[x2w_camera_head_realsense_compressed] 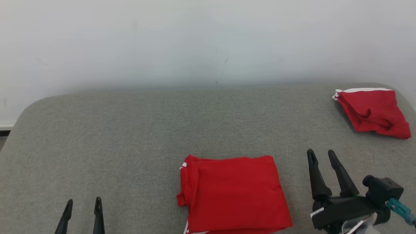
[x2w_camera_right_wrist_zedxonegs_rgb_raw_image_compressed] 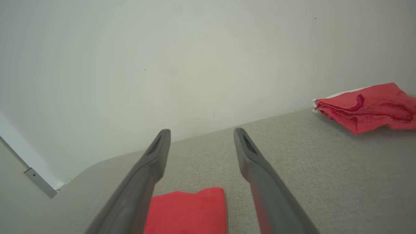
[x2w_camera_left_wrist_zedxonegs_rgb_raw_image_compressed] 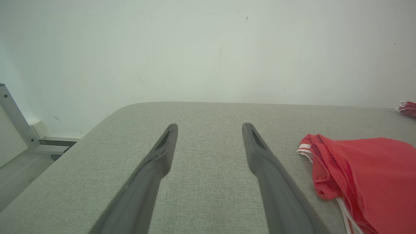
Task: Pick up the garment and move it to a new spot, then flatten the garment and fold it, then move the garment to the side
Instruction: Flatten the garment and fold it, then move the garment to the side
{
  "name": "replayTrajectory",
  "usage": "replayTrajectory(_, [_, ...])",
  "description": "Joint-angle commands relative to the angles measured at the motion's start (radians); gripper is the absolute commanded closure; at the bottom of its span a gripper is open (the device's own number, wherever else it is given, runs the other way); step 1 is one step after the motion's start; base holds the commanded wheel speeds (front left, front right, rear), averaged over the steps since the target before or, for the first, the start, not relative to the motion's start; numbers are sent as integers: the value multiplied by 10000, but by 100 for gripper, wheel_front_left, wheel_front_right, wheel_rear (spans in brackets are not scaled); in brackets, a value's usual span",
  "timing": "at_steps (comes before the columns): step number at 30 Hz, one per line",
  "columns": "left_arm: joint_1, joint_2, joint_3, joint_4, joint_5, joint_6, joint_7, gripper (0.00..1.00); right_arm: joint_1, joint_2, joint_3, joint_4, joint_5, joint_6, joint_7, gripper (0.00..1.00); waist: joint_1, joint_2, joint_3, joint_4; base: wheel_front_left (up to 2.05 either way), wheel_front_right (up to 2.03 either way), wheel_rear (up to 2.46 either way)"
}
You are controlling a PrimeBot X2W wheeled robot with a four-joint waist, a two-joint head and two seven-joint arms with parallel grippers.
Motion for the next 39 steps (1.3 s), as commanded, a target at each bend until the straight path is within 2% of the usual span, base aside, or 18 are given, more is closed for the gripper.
replayTrajectory(1, [127, 39, 44, -44, 74, 31, -31, 0, 241, 66, -43, -116, -147, -22, 36, 0, 0, 0, -53, -142, 0, 0, 0])
replayTrajectory(13, [282, -34, 159, -175, 177, 125, -31, 0, 1421, 383, -135, -548, -985, -22, -281, 0, 0, 0, -215, -494, 0, 0, 0])
replayTrajectory(27, [330, 0, -52, -83, 345, 96, -31, 0, 1485, 381, -259, -156, -1639, -22, -732, 0, 0, 0, -325, -316, 0, 0, 0])
replayTrajectory(39, [354, 160, -169, 2, 517, 217, -29, 0, 1353, 757, -680, -278, -2567, -24, -193, 0, 0, 0, -335, -147, 0, 0, 0])
